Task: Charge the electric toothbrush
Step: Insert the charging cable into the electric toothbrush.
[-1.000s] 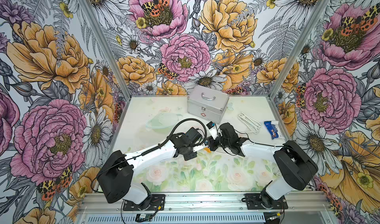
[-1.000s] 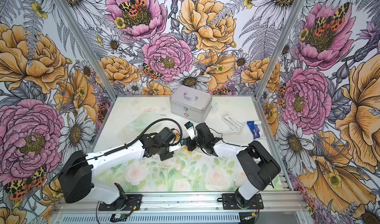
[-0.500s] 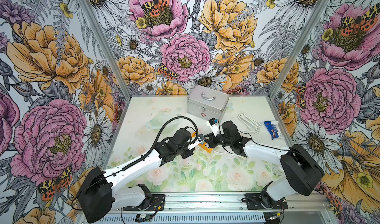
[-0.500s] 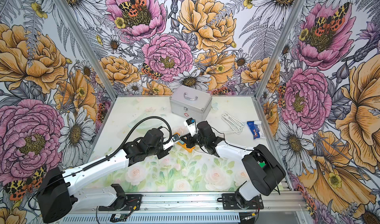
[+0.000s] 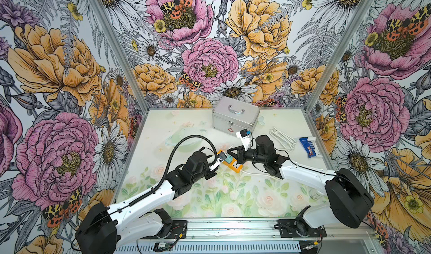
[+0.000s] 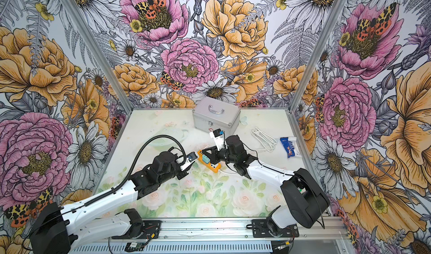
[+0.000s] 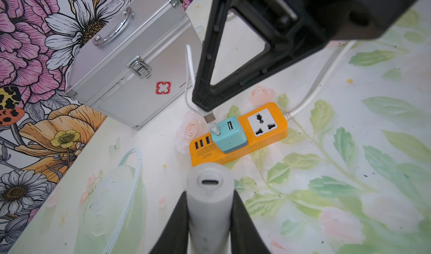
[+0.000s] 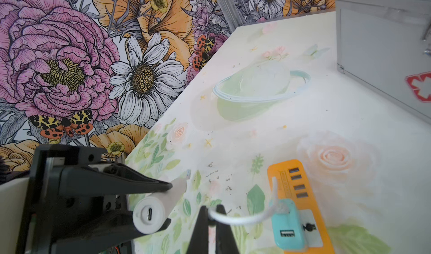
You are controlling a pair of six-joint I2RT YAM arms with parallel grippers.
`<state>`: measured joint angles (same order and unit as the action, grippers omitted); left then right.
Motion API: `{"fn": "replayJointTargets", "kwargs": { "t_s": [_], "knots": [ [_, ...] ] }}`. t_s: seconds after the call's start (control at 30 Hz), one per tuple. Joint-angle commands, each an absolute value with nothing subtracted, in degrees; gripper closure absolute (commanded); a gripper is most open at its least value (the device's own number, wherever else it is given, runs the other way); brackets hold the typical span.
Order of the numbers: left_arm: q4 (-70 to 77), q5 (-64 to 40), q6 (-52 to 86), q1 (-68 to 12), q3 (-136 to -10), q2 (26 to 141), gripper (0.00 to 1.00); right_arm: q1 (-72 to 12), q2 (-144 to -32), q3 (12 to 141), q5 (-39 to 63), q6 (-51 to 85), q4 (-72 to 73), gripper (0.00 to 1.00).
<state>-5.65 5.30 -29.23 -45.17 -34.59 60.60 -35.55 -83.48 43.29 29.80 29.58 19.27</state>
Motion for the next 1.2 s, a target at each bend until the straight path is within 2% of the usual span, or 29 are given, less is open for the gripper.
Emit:
{"fn": "replayJointTargets", "kwargs": {
  "t_s": [0.0, 0.27, 0.7, 1.17],
  "knots": [
    [-1.2, 0.7, -30.4, -44.4, -35.9, 62.5, 1.00, -35.6, -83.6, 42.0, 31.5, 31.0, 23.9, 1.00],
    [3.7, -1.2, -28.6, -43.8, -35.4, 67.3, 1.00, -35.4, -83.0, 39.3, 31.8, 32.2, 28.9, 1.00],
    [7.6, 1.8, -25.9, -42.8, -31.7, 62.5, 1.00, -35.4, -80.3, 36.0, 31.3, 35.4, 37.1, 1.00],
    [8.6, 1.9, -25.4, -42.6, -33.6, 66.5, 1.00, -36.1, -83.0, 36.8, 34.6, 37.4, 41.6, 1.00]
  ]
}}
